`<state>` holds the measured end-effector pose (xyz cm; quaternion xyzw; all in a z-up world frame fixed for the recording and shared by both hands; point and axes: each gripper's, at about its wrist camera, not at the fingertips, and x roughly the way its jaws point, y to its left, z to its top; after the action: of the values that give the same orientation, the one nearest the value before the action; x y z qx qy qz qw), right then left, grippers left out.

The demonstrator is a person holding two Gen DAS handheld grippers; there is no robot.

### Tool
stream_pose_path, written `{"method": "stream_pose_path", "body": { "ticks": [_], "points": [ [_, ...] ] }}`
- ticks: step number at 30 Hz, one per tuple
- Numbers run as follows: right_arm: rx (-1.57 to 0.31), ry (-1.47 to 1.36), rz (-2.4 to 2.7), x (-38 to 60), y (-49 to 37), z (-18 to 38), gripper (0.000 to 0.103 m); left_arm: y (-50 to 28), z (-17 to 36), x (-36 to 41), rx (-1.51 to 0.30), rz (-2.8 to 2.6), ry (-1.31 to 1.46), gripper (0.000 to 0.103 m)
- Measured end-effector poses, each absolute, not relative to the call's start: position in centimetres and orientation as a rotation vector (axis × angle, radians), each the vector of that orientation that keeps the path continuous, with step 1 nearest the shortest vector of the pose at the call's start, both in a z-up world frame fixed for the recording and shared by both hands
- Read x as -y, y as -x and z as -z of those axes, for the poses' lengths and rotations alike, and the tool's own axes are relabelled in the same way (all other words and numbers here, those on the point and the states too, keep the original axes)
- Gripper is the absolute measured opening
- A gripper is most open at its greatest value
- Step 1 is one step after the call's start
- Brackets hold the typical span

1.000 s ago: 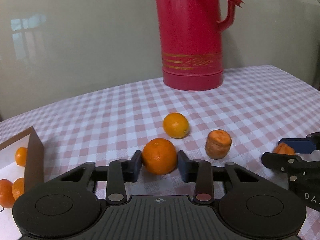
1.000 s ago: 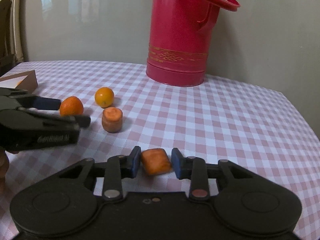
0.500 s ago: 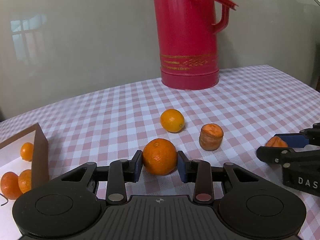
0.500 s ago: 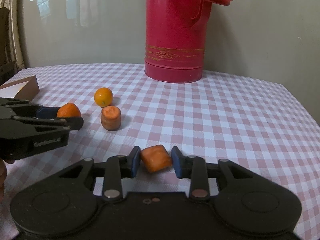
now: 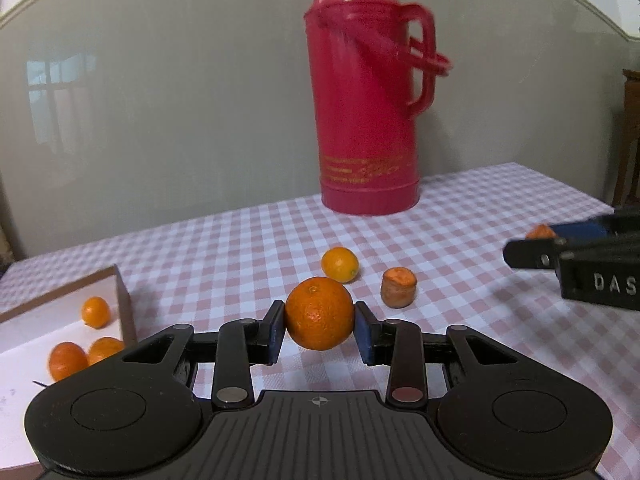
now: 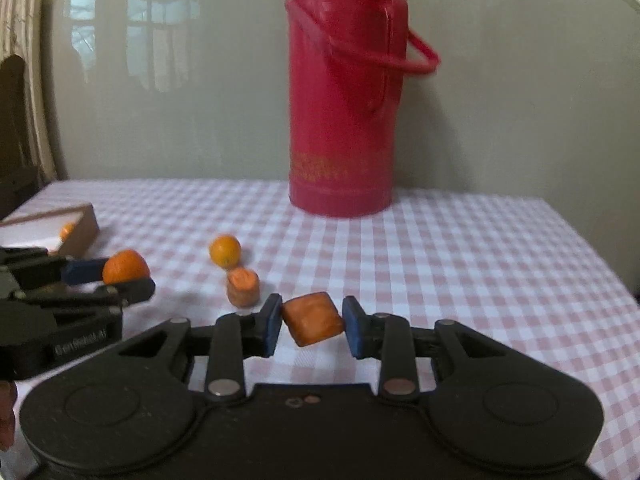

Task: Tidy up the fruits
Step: 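Close the left gripper on a mandarin while the right gripper grasps an orange cut piece, then carry the mandarin and cut piece with both grippers over the white box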

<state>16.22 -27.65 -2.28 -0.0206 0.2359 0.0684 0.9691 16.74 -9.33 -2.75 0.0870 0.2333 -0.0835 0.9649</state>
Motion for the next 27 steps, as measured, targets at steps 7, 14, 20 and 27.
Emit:
{"method": "stream_pose_path", "body": {
  "ticks": [7,14,20,27],
  "points": [
    [-0.399,0.144,-0.160,25.0,-13.6,1.4,0.024,-13.5,1.8,7.4,-0.441,0.151,-0.160,0.037],
    [-0.348,0.184,-0.209,22.3,-11.6,0.1,0.024,-10.8,0.7,4.2,-0.401,0.099,-0.142,0.037],
    [-0.294,0.229,-0.258,19.2,-10.7,-0.9,0.024,-9.2,0.1,1.1,-0.377,0.041,-0.123,0.037],
    [-0.252,0.269,-0.346,15.2,-10.0,-1.8,0.024,-7.7,-0.7,-2.1,-0.357,-0.021,-0.103,0.037]
  ]
}}
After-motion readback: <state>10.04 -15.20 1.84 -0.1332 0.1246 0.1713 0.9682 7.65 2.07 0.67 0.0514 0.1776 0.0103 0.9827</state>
